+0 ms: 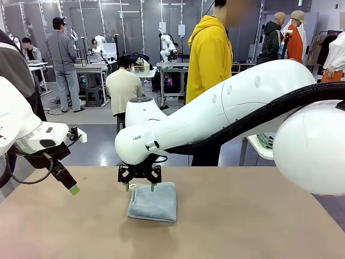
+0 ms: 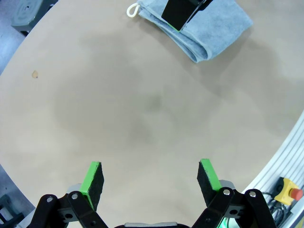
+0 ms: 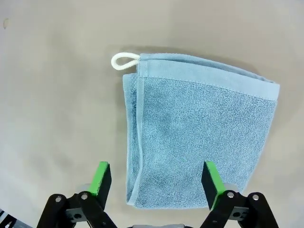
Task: Fold the towels and place them in the basket.
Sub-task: Place the folded Towel with hook on the right side of the table.
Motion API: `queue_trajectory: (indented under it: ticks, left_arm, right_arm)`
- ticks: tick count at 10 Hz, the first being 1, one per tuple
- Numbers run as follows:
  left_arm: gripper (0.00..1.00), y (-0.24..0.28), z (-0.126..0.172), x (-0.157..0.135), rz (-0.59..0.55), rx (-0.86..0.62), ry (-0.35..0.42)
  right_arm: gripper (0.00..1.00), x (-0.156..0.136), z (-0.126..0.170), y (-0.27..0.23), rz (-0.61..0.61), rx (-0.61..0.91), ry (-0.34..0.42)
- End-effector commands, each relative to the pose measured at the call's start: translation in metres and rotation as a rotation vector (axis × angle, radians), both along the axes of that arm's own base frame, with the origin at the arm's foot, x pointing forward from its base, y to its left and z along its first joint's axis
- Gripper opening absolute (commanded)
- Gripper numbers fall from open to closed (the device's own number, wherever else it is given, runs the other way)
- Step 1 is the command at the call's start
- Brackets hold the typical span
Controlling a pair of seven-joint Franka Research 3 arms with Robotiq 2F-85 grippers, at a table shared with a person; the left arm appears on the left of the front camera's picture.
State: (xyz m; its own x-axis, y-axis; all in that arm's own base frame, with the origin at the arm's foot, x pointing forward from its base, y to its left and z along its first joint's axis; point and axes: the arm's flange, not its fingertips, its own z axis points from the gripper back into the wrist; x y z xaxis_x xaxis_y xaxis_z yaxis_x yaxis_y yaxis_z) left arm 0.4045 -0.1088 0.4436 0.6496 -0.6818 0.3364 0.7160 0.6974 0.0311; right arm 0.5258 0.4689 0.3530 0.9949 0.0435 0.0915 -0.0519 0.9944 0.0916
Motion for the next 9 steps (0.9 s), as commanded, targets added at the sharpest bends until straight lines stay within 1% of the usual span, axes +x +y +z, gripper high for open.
queue_trajectory:
  ticks: [1, 3, 4, 6, 7, 8, 9]
  left_arm:
    - [1.0, -0.001, 0.001, 0.003, 0.01, 0.012, -0.002]
    - [1.0, -0.001, 0.001, 0.003, 0.01, 0.012, -0.002]
    - [1.0, -0.001, 0.001, 0.003, 0.01, 0.012, -0.002]
    - [1.0, -0.001, 0.001, 0.003, 0.01, 0.012, -0.002]
    - [1.0, -0.001, 0.001, 0.003, 0.01, 0.012, -0.002]
    - [1.0, -0.001, 0.001, 0.003, 0.01, 0.012, -0.002]
    - [1.0, -0.001, 0.001, 0.003, 0.01, 0.012, -0.002]
  right_arm:
    - [0.96, 0.0, 0.001, 0.001, -0.001, 0.001, -0.002]
    - [0.96, 0.0, 0.0, 0.0, 0.0, 0.0, 0.0]
    - [0.96, -0.001, 0.024, -0.03, -0.002, 0.057, 0.043]
    - [0.96, 0.0, 0.051, -0.088, -0.078, 0.14, 0.023]
    - [0.96, 0.003, 0.057, -0.116, -0.114, 0.199, 0.037]
    - [0.96, 0.004, 0.06, -0.145, -0.143, 0.22, 0.043]
    - [0.96, 0.004, 0.058, -0.174, -0.187, 0.271, 0.065]
